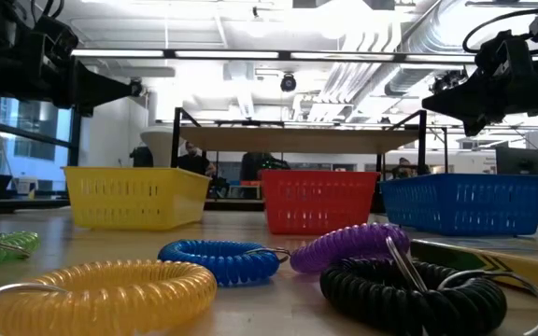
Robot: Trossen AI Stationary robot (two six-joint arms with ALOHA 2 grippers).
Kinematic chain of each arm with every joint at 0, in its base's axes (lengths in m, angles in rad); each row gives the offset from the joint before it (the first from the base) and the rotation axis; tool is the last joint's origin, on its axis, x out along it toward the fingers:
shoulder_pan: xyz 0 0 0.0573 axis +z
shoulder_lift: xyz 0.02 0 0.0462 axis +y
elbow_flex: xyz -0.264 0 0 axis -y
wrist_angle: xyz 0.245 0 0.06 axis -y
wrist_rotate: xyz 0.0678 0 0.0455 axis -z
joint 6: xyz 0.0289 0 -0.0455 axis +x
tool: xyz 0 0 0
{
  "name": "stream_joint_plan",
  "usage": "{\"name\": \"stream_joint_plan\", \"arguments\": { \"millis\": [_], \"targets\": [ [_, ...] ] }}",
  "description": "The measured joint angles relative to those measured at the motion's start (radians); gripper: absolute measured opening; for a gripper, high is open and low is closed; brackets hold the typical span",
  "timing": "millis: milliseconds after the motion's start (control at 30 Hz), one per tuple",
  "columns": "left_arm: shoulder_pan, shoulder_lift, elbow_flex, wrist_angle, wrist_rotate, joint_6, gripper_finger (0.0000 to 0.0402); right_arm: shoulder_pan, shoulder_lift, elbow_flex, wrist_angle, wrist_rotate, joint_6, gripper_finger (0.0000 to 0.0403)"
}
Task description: Pick & Place Office Desk Supplies
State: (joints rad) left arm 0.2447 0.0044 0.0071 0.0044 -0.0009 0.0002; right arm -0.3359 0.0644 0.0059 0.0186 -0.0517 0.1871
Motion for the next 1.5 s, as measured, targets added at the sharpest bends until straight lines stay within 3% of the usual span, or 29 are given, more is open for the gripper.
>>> {"name": "stream_joint_plan", "arguments": {
  "millis": [1500],
  "targets": [
    [0.000,0.000,0.088,0.183,0.000,-0.121,0.0000,0.000,0.000,0.000,0.000,0.000,0.000,0.0002]
  ]
}}
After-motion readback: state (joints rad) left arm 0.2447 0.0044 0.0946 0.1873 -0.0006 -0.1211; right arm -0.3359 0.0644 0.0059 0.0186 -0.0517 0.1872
